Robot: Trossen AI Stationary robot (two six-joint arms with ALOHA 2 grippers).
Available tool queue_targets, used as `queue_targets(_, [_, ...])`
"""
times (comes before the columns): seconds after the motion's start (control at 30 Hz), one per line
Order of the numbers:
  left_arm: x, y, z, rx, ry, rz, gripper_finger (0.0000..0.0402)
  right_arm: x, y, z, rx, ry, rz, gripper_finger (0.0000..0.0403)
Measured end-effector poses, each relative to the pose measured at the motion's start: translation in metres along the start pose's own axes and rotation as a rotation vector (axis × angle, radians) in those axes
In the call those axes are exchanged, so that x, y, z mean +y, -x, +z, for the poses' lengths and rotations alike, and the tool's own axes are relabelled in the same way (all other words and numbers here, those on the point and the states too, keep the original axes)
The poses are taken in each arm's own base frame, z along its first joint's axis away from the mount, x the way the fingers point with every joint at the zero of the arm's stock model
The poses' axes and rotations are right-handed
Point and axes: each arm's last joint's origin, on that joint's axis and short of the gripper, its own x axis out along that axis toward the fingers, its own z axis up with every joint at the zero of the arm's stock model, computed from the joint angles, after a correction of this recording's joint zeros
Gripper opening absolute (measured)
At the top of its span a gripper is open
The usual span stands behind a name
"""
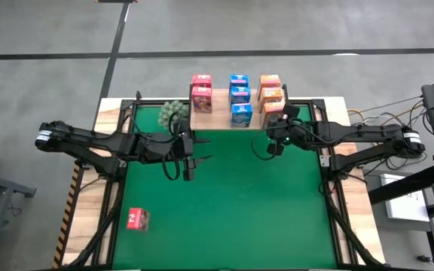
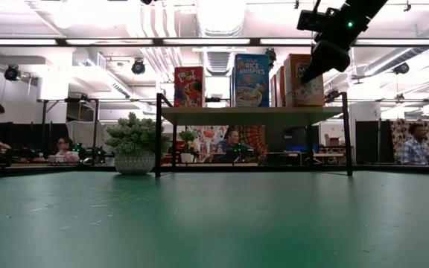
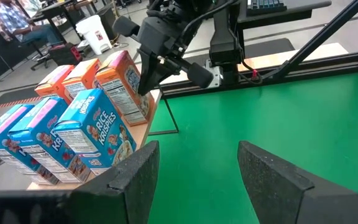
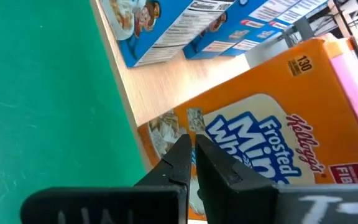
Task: Stack cereal on shelf
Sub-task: Put the orange cereal box on the shelf aligned with the other orange cereal box
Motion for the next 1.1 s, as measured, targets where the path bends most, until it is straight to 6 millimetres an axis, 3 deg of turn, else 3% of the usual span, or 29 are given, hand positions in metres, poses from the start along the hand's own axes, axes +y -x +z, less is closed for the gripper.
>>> queue_targets(0.77, [0.000, 0.000, 0.000, 0.000, 0.001, 0.000, 0.0201, 0.009, -0.011, -0.013, 0.027, -0.004, -0.005, 0.0013])
queue_targets(1.1, [0.000, 0.000, 0.000, 0.000, -0.008, 0.000, 0.0201, 0.006, -0.005, -0.019, 0.058, -0.022, -0.001, 0.0013])
